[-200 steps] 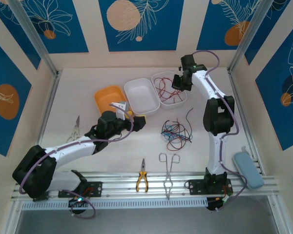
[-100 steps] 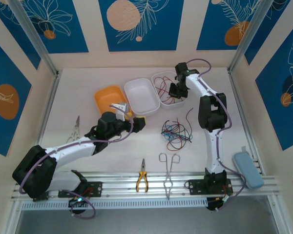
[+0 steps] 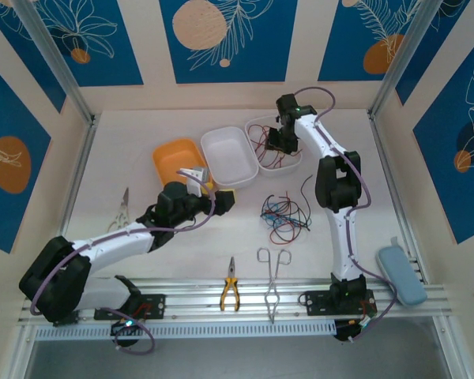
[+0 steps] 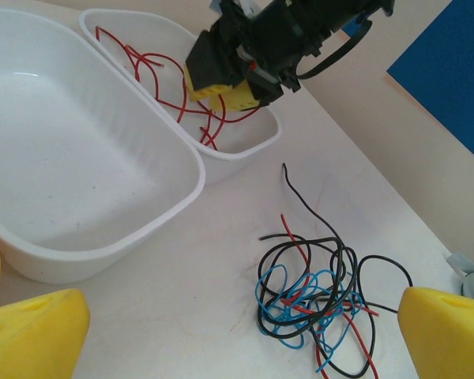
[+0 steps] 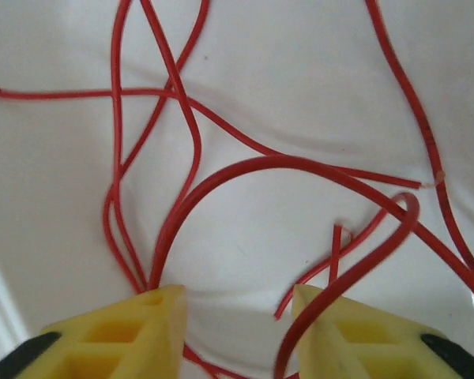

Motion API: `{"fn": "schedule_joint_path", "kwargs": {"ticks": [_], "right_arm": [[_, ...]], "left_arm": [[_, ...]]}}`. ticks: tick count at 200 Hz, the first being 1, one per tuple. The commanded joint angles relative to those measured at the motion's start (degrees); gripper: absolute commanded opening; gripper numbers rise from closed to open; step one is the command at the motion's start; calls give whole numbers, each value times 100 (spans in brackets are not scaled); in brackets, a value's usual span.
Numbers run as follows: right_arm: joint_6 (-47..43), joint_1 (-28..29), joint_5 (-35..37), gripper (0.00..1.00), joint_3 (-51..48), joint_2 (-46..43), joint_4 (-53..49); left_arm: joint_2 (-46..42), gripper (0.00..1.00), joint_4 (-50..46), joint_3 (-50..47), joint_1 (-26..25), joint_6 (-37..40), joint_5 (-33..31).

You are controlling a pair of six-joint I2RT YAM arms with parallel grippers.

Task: Untangle the cables

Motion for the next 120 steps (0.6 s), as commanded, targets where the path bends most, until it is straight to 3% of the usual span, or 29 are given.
{"fn": "schedule_joint_path", "kwargs": {"ticks": [1, 36, 86, 120], "right_arm": [[111, 33, 272, 55, 109, -450, -418], [169, 34, 611, 58, -186, -1007, -451], [376, -152, 1208, 54, -814, -1744, -436], [553, -530, 739, 50, -1378, -1940, -151]], "left_arm": [[-165, 100, 57, -52, 53, -3, -20], [-171, 100, 75, -33, 57, 21, -13], [-111, 100, 107, -25, 51, -16, 8], [-50, 100, 154, -13, 51, -31, 47]]}}
